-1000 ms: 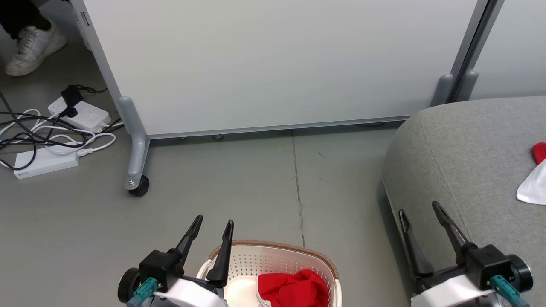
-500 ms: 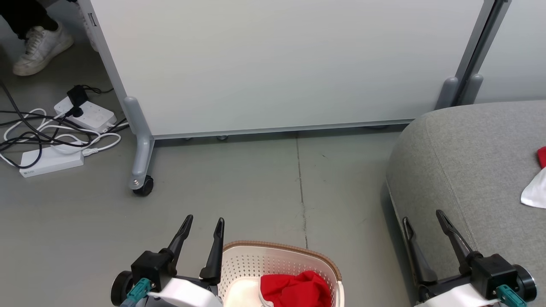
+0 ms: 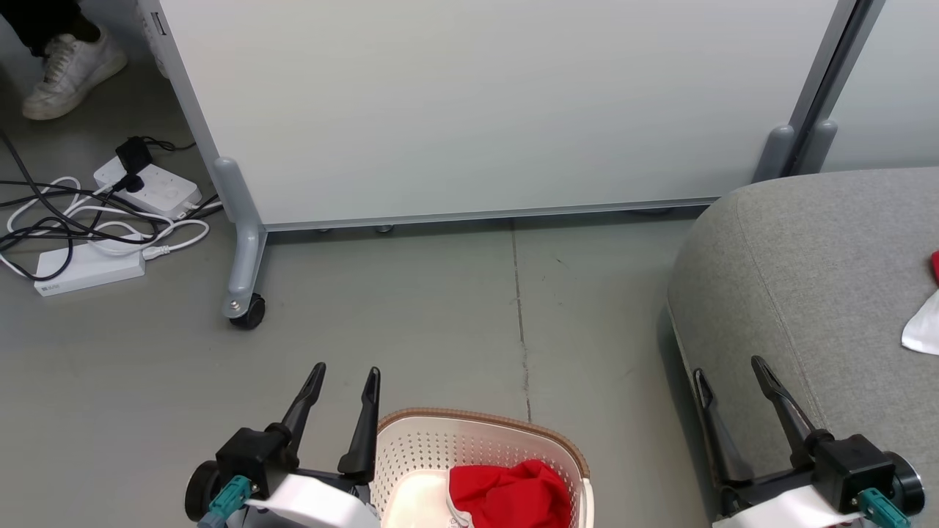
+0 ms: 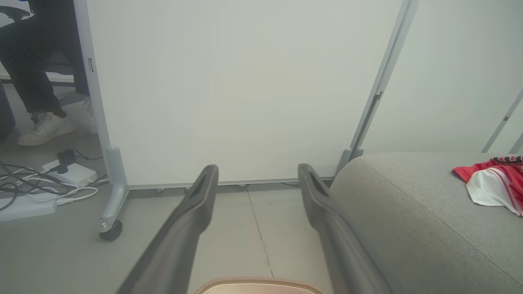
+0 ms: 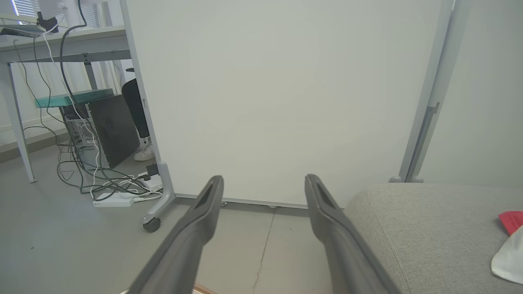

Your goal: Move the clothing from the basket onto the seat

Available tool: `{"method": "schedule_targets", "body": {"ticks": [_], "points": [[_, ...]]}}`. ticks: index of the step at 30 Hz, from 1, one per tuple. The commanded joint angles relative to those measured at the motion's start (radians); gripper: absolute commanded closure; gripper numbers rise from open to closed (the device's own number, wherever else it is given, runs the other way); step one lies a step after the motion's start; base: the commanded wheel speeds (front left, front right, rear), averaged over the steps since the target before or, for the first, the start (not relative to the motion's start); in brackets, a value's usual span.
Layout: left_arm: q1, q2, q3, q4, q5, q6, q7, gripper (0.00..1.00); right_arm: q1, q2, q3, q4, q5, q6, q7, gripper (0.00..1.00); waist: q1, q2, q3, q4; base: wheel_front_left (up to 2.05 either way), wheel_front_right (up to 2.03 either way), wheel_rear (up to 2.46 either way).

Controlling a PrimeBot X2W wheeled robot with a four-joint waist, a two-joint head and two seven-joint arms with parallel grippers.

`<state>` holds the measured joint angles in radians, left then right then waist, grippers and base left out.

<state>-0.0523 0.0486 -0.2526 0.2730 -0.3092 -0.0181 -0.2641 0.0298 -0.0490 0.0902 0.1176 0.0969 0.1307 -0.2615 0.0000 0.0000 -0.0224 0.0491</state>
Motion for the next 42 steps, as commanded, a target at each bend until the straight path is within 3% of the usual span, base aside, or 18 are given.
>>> {"method": "schedule_targets", "body": {"ticks": [1,10,16,24,32,42], "points": [[0.001,0.004,0.001,0.001,0.003,-0.009,0.000,0.00,-0.003,-0.003,-0.002,-0.002,-0.002,0.000,-0.006,0.00,0.0000,0.0000,0.001,0.000,0.00,0.00,0.00],[-0.030,0.004,-0.052,0.089,0.036,-0.045,0.000,0.00,-0.021,-0.003,-0.044,0.019,-0.048,0.000,-0.006,0.00,0.0000,0.0000,0.079,-0.034,0.00,0.00,0.00],[-0.140,0.004,-0.073,0.247,0.095,-0.069,0.000,0.00,-0.066,-0.004,-0.047,0.024,-0.113,0.000,-0.006,0.00,0.0000,0.0000,0.236,-0.070,0.00,0.00,0.00],[-0.357,0.046,-0.109,0.485,0.154,-0.105,0.000,0.00,-0.177,-0.004,-0.051,-0.050,-0.102,0.000,-0.006,0.00,0.0000,0.0000,0.488,-0.150,0.00,0.00,0.00],[-0.519,0.072,-0.203,0.628,0.192,-0.114,0.000,0.00,-0.234,-0.003,-0.055,-0.124,-0.045,0.000,-0.006,0.00,0.0000,0.0000,0.638,-0.195,0.00,0.00,0.00],[-0.677,0.059,-0.390,0.762,0.129,-0.113,0.000,0.00,-0.272,-0.003,-0.091,-0.197,0.017,0.000,-0.006,0.00,0.0000,0.0000,0.778,-0.233,0.00,0.00,0.00]]}}
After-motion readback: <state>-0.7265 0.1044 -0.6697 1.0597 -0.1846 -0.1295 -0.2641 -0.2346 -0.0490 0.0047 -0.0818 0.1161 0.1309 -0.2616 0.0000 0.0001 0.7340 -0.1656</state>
